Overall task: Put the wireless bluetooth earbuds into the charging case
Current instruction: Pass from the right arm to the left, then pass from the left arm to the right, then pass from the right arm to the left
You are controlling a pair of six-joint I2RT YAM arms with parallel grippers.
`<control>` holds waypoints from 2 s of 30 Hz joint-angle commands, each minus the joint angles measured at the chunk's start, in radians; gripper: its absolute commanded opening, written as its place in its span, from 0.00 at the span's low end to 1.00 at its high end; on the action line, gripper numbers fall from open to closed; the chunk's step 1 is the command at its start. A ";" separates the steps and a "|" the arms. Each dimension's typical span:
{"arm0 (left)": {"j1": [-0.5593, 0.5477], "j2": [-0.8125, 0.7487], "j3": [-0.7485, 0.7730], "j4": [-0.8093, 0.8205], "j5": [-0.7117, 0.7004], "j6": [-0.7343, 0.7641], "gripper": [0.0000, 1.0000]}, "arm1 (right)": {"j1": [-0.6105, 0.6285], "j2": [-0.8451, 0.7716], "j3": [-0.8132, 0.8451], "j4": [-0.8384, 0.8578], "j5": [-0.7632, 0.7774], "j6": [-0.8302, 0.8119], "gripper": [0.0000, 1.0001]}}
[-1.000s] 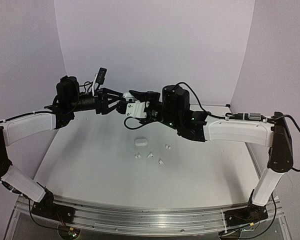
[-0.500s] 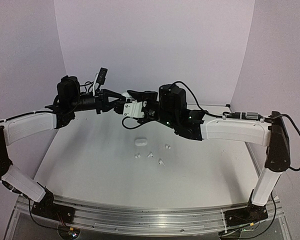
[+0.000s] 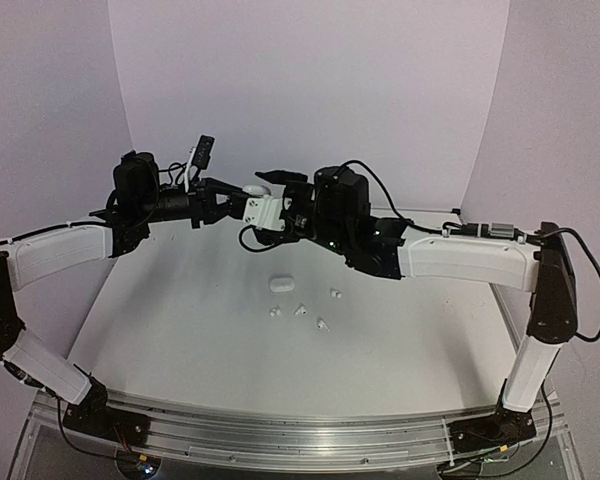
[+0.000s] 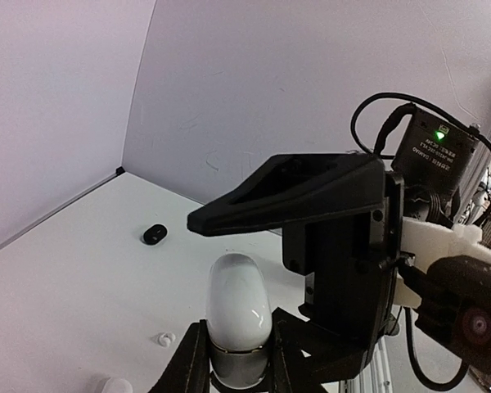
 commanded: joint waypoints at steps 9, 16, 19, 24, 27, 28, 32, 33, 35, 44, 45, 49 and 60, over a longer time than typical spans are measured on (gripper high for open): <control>0.014 -0.022 0.027 -0.025 0.147 0.326 0.00 | -0.100 -0.172 0.026 -0.363 -0.379 0.608 0.98; 0.012 -0.017 0.061 -0.136 0.256 0.566 0.00 | -0.149 -0.203 0.028 -0.464 -0.547 0.829 0.96; 0.011 -0.014 0.070 -0.153 0.275 0.573 0.00 | -0.149 -0.166 0.057 -0.472 -0.600 0.852 0.84; 0.005 -0.024 0.062 -0.150 0.279 0.545 0.00 | -0.148 -0.118 0.096 -0.478 -0.664 0.840 0.71; 0.002 -0.034 0.057 -0.149 0.276 0.534 0.00 | -0.148 -0.100 0.114 -0.479 -0.678 0.832 0.61; 0.002 -0.036 0.057 -0.149 0.275 0.532 0.00 | -0.149 -0.093 0.122 -0.478 -0.683 0.832 0.57; 0.001 -0.036 0.059 -0.153 0.278 0.522 0.00 | -0.149 -0.062 0.157 -0.479 -0.697 0.833 0.38; 0.001 -0.035 0.058 -0.152 0.280 0.520 0.00 | -0.149 -0.057 0.163 -0.478 -0.698 0.833 0.34; 0.000 -0.034 0.059 -0.150 0.286 0.511 0.00 | -0.148 -0.050 0.170 -0.477 -0.705 0.832 0.25; 0.005 -0.036 0.058 -0.145 0.306 0.442 0.11 | -0.149 -0.077 0.160 -0.477 -0.703 0.823 0.00; 0.007 -0.035 0.056 -0.151 0.306 0.433 0.26 | -0.148 -0.085 0.159 -0.477 -0.704 0.818 0.00; 0.011 -0.034 0.068 -0.214 0.287 0.479 0.66 | -0.148 -0.110 0.167 -0.479 -0.699 0.812 0.00; -0.009 0.004 0.102 -0.290 0.227 0.568 0.50 | -0.119 -0.091 0.213 -0.477 -0.674 0.807 0.00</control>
